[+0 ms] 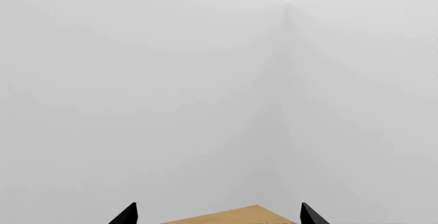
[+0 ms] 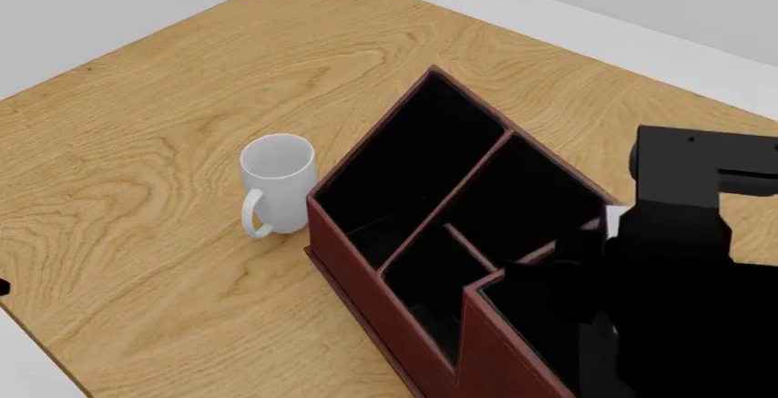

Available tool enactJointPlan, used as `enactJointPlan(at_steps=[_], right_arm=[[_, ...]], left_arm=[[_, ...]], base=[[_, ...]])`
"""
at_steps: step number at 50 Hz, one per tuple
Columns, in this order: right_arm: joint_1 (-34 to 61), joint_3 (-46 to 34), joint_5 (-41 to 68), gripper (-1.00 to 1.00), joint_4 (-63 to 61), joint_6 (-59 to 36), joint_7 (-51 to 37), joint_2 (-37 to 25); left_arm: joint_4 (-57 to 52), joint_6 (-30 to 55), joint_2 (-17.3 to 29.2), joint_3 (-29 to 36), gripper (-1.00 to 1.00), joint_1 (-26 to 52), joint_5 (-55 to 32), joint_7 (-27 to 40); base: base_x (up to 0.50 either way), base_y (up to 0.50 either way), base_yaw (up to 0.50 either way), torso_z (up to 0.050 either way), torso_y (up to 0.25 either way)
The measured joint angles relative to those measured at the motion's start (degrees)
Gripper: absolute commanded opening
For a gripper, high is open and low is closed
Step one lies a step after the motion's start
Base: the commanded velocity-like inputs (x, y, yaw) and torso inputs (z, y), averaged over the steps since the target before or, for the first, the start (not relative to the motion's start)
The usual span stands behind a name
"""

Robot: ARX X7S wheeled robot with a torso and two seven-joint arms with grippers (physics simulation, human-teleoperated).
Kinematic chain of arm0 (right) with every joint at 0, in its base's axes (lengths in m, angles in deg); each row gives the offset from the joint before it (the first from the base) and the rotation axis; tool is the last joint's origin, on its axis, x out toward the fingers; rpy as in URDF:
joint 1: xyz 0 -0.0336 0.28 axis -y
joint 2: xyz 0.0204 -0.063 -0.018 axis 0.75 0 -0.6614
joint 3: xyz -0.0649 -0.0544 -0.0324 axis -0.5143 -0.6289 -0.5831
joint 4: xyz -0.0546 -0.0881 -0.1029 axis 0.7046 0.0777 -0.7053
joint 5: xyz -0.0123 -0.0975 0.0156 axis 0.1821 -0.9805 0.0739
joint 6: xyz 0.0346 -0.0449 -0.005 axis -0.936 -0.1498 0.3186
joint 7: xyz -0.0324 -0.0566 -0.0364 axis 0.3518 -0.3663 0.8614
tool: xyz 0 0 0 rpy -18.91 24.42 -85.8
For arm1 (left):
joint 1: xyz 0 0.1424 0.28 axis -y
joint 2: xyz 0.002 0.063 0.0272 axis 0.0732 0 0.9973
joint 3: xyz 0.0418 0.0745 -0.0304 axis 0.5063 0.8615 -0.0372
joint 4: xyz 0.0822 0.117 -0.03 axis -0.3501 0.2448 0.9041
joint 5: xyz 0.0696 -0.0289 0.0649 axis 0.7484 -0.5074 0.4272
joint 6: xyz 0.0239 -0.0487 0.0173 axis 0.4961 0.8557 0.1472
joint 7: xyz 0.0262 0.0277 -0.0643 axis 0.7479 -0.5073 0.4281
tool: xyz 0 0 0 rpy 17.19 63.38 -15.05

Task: Pick up the book and place it in the right compartment of the caddy.

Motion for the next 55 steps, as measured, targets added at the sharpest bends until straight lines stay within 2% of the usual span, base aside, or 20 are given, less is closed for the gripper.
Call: enactJointPlan(at_steps=[38, 39, 55], right_arm=[[-2.19, -2.98, -4.46, -1.0, 6.74, 1.1, 5.28, 2.21], [-2.24, -2.99, -4.49, 1.0, 6.79, 1.16, 5.34, 2.22], [-1.73, -1.7, -5.95, 1.0, 6.21, 1.3, 5.62, 1.76]], left_arm=[[0.62, -0.24, 0.17, 0.72, 1.0, 0.17, 0.32, 0.24], [0.61, -0.24, 0.18, 0.73, 1.0, 0.16, 0.31, 0.26], [0.65, -0.34, 0.31, 0.83, 1.0, 0.19, 0.19, 0.36]], base=[[0.0, 0.0, 0.0, 0.0, 0.001], [0.0, 0.0, 0.0, 0.0, 0.01], [0.0, 0.0, 0.0, 0.0, 0.0]])
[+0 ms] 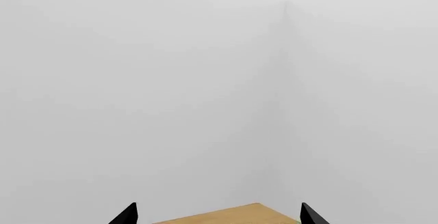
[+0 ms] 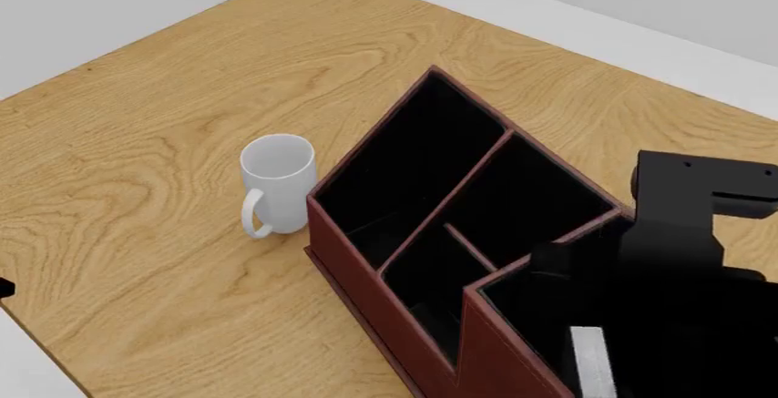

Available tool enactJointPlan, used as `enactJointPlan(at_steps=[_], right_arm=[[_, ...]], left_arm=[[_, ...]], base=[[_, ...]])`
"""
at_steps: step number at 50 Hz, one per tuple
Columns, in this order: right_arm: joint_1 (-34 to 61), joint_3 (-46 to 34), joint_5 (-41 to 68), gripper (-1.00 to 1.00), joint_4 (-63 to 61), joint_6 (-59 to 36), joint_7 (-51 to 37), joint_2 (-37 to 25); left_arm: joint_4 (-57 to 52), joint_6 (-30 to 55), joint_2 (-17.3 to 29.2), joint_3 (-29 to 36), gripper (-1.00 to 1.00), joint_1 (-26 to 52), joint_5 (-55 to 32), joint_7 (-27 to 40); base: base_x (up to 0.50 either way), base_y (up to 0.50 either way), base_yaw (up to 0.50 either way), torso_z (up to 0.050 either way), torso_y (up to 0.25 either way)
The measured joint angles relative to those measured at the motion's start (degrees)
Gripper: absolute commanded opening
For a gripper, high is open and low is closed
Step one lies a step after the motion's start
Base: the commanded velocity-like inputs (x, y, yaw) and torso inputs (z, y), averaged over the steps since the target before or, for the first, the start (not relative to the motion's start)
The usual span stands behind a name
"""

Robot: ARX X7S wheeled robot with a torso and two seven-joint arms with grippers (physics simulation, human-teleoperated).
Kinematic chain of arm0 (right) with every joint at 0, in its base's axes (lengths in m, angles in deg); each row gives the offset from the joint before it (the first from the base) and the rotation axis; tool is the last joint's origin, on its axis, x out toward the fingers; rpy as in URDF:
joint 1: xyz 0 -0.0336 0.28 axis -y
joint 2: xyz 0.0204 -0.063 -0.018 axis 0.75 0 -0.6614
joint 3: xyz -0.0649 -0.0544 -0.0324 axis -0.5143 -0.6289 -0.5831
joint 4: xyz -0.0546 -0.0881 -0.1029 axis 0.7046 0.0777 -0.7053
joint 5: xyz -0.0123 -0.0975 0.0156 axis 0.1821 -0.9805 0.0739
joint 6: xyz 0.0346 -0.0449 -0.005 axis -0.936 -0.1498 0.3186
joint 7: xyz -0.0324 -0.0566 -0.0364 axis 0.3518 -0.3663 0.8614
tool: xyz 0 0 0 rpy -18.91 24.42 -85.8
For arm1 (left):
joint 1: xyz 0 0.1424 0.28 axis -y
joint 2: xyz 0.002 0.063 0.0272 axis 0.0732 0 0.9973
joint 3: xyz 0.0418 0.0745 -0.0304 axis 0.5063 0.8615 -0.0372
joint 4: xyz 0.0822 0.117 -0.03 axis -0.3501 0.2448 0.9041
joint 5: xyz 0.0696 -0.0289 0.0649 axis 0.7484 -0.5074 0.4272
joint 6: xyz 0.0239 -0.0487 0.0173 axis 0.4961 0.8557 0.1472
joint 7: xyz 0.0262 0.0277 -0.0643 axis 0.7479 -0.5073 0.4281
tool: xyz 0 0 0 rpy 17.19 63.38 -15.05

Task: Pick up the book and place it in the right compartment of the caddy.

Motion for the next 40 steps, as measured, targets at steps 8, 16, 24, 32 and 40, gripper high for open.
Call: enactJointPlan(at_steps=[8, 16, 24, 32, 40], right_arm=[[0.12, 0.44, 0.26, 1.0, -0.65, 0.06, -0.47, -0.41], [0.64, 0.94, 1.64, 1.0, -2.47, -0.47, -2.3, -1.24], [2.03, 1.86, 4.73, 1.0, -5.89, -1.6, -6.07, -2.88], [3.62, 2.85, 7.62, 1.0, -9.26, -2.36, -9.75, -4.49], [5.19, 3.9, 9.42, 1.0, -11.87, -2.38, -12.17, -5.41]], left_arm=[[-0.05, -0.02, 0.08, 0.03, 1.0, -0.01, -0.09, 0.08], [-0.08, -0.04, 0.15, 0.07, 1.0, -0.03, -0.16, 0.15], [-0.43, 0.03, 0.33, -0.1, 1.0, -0.15, -0.44, 0.32], [-0.73, 0.07, 0.5, -0.34, 1.0, -0.24, -0.81, 0.48], [-0.92, 0.06, 0.64, -0.59, 1.0, -0.33, -1.16, 0.61]], base=[[0.0, 0.0, 0.0, 0.0, 0.0], [0.0, 0.0, 0.0, 0.0, 0.0], [0.0, 0.0, 0.0, 0.0, 0.0], [0.0, 0.0, 0.0, 0.0, 0.0], [0.0, 0.0, 0.0, 0.0, 0.0]])
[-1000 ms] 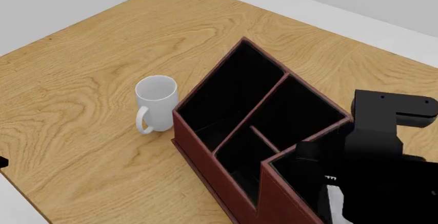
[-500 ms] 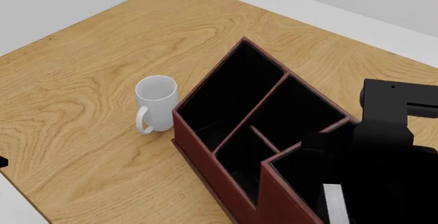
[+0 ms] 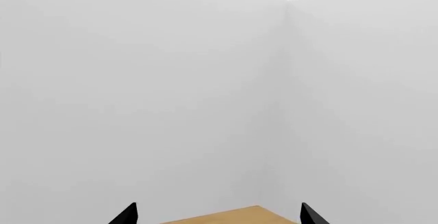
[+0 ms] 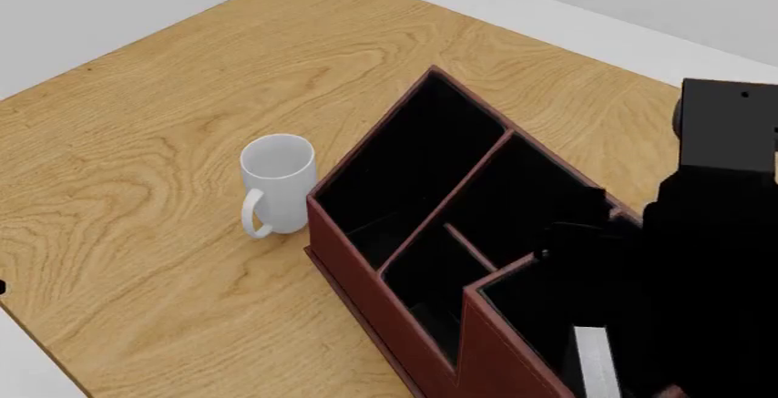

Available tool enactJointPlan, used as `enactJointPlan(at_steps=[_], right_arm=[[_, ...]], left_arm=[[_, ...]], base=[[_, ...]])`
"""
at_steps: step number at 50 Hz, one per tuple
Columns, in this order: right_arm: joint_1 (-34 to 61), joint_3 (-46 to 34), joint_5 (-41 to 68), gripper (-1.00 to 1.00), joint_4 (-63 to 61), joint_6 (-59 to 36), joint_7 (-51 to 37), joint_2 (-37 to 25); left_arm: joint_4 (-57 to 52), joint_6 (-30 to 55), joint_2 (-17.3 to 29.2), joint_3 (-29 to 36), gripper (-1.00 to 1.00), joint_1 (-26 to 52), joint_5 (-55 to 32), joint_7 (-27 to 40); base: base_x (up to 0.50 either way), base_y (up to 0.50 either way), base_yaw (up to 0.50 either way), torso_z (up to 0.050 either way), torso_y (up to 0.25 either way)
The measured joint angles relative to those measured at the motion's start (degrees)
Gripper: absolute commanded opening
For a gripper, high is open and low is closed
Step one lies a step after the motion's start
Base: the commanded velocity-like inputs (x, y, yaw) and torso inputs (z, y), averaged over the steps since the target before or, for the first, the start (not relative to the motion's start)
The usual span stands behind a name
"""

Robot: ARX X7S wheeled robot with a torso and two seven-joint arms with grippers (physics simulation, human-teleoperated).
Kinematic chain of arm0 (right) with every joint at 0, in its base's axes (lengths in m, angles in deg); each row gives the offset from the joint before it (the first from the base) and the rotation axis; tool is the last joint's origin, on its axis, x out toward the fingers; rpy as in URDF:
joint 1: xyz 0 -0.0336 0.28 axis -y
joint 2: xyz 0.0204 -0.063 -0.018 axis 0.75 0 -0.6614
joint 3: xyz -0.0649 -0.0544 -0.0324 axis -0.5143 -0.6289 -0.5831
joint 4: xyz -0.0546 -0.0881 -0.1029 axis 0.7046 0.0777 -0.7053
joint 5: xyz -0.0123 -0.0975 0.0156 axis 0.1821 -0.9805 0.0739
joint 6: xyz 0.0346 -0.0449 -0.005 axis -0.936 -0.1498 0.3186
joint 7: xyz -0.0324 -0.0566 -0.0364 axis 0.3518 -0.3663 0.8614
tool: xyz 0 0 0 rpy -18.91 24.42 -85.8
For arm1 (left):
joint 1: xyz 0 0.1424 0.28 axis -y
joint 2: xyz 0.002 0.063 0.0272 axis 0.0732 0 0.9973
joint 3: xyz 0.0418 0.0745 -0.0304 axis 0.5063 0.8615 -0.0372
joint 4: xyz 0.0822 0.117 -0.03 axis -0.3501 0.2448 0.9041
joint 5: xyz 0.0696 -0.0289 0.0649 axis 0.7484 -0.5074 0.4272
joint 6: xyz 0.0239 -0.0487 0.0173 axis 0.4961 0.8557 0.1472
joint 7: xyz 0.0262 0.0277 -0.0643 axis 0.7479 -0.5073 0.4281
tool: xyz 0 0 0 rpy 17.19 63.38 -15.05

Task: Pick up the book and place it in the right compartment of the caddy.

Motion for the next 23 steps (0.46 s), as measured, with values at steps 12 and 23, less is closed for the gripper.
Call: enactJointPlan(at_steps=[12, 23], right_arm=[[2.14, 1.02, 0.44, 1.0, -2.73, 0.18, -1.24, -0.25], [3.56, 1.59, -2.86, 1.0, -5.25, 0.79, 1.22, 0.5]], left_arm=[[0.01, -0.05, 0.14, -0.17, 1.0, 0.02, -0.35, 0.1], [-0.05, -0.09, 0.24, -0.15, 1.0, 0.0, -0.41, 0.23]], base=[[0.0, 0.0, 0.0, 0.0, 0.0], [0.0, 0.0, 0.0, 0.0, 0.0]])
